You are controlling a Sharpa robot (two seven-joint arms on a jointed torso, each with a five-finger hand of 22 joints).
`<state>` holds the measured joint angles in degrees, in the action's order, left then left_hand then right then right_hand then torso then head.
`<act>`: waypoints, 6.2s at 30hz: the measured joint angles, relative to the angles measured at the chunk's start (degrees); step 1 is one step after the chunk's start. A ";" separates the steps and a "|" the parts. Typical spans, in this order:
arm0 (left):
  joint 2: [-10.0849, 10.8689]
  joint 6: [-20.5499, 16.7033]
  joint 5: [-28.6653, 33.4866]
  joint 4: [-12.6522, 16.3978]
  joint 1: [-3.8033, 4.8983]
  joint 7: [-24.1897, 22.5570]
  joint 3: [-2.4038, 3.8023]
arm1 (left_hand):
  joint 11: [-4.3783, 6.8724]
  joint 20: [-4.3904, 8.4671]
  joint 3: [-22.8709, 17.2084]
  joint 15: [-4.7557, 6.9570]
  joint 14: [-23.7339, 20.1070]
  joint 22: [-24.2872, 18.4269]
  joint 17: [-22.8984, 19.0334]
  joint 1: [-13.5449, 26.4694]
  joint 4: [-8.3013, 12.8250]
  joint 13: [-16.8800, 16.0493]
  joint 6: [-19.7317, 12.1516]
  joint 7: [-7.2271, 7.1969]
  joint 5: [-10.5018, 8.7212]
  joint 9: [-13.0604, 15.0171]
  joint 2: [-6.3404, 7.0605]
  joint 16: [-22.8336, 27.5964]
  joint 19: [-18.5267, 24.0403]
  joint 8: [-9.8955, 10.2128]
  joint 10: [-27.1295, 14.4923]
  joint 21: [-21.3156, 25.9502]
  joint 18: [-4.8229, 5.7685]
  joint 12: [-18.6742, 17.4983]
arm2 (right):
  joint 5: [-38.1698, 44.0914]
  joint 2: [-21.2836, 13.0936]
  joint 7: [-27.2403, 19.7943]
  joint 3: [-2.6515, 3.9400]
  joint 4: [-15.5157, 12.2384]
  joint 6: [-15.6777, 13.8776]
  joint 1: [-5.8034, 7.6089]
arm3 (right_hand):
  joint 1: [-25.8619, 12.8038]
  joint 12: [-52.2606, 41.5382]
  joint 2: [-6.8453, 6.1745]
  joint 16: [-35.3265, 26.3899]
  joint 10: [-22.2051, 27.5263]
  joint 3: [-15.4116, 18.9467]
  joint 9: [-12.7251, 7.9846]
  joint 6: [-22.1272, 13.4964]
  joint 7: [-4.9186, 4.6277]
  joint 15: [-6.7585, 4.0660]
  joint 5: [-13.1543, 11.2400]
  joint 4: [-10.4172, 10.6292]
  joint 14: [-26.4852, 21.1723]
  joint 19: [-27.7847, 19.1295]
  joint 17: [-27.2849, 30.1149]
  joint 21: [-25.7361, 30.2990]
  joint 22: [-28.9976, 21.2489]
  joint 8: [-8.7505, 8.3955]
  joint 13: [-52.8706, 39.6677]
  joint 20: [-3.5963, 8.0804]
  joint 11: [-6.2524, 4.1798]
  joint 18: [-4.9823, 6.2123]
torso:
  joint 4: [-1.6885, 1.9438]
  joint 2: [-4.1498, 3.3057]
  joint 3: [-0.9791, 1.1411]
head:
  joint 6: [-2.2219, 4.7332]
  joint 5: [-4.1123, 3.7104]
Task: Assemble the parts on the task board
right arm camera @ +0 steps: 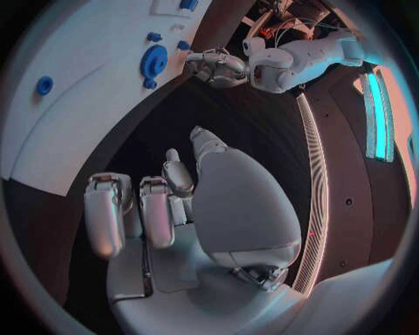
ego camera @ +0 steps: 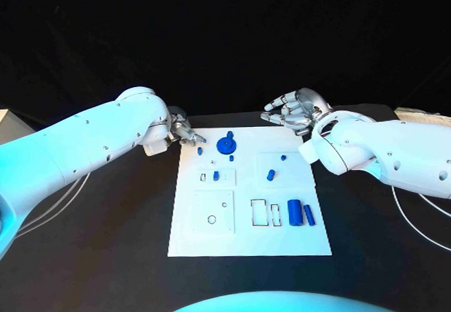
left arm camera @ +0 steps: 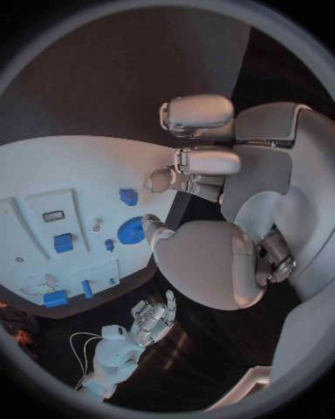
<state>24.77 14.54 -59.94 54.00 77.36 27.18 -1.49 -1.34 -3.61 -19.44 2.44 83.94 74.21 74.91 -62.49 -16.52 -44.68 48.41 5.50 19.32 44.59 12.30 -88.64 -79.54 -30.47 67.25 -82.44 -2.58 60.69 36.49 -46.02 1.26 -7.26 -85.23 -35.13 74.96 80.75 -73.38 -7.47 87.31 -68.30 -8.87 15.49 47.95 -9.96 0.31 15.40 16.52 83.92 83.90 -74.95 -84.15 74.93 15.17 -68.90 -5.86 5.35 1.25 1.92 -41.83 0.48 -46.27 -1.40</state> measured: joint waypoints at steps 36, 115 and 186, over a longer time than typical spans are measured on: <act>-1.15 3.66 -0.16 -1.29 -0.42 -1.25 -0.63 | -0.19 -0.19 -0.14 -0.20 0.20 0.20 0.00 -2.96 0.14 0.02 0.85 0.02 -0.22 -1.19 -2.05 0.00 0.20 0.43 -0.18 0.00 0.00 0.00 | 0.09 0.21 -0.01 0.01 0.01 0.00 0.02 | 0.00 0.00 0.00 0.00 0.00 0.00 0.00 0.00 0.00 0.00 0.01 0.00 0.00 0.00 0.02 0.00 -0.02 0.00 -0.01 0.00 0.00 0.00 | 0.04 0.05 0.09 | -0.35 -0.03; 13.65 -9.82 6.73 25.71 -2.56 1.86 -2.63 | 2.87 1.76 -22.53 1.66 0.21 0.70 0.00 -0.21 7.68 -5.35 3.03 -1.37 5.83 2.22 -1.13 -1.17 -3.60 -7.11 7.40 -2.70 0.00 4.87 | 0.55 -0.05 -0.15 -0.23 0.77 0.11 -0.06 | -0.23 0.00 -0.23 -0.22 0.17 -0.87 -0.05 0.01 0.01 0.00 0.02 -0.25 0.00 0.00 0.04 0.46 -0.02 0.00 0.30 0.00 -0.17 0.00 | 0.55 0.81 -0.03 | -1.02 0.91; 12.47 -10.23 -0.89 26.40 -4.32 4.43 -3.63 | 2.83 1.55 -23.57 1.85 0.00 0.71 0.00 0.24 8.71 -5.02 3.34 -1.68 6.20 3.94 -1.03 -1.17 -3.79 -7.21 7.38 -2.70 -0.01 4.86 | 1.22 -0.36 -0.24 -0.25 0.69 0.34 -0.11 | -0.22 0.00 -0.23 -0.22 0.16 -1.11 -0.11 0.01 0.01 0.00 0.02 0.00 0.00 0.00 0.01 0.46 -0.02 0.00 0.28 0.00 -0.16 0.00 | 0.48 0.77 0.05 | -2.76 1.12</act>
<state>37.24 4.31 -60.83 80.40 73.03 31.61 -5.11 1.49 -2.06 -43.01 4.28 83.94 74.93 74.90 -62.25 -7.80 -49.70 51.76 3.82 25.51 48.53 11.27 -89.81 -83.32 -37.68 74.63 -85.14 -2.59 65.56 37.71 -46.38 1.02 -7.50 -84.53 -34.79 74.85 80.53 -73.38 -7.70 87.10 -68.14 -9.98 15.38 47.96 -9.96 0.31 15.42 16.51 83.92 83.90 -74.94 -83.69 74.90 15.17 -68.62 -5.86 5.19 1.25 2.40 -41.06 0.53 -49.03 -0.27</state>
